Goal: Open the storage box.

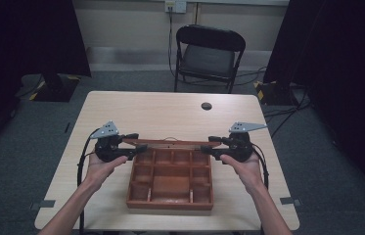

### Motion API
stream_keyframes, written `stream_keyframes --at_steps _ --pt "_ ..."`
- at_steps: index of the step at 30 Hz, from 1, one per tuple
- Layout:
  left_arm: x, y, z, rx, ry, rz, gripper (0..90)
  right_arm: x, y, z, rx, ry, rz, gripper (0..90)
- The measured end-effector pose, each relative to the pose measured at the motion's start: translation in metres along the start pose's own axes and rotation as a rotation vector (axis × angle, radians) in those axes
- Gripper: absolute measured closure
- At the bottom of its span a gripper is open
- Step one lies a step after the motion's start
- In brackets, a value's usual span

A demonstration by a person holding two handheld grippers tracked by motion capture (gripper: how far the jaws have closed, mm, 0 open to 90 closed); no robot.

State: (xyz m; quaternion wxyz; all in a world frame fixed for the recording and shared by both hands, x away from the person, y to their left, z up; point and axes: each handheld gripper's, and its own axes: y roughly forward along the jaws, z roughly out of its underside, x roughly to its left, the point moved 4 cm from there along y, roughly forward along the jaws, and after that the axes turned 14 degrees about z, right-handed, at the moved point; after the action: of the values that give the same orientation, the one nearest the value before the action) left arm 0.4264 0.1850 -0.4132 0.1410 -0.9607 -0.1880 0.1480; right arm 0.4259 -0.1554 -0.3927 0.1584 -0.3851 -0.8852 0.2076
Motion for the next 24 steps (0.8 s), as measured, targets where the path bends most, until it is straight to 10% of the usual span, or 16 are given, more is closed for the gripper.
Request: stream_keyframes --at_steps 24 --pt "0.016 0.011 -0.001 -0.003 -0.016 -0.025 40.3 -0.011 0.018 -0.004 -0.022 0.014 -0.001 46.1"
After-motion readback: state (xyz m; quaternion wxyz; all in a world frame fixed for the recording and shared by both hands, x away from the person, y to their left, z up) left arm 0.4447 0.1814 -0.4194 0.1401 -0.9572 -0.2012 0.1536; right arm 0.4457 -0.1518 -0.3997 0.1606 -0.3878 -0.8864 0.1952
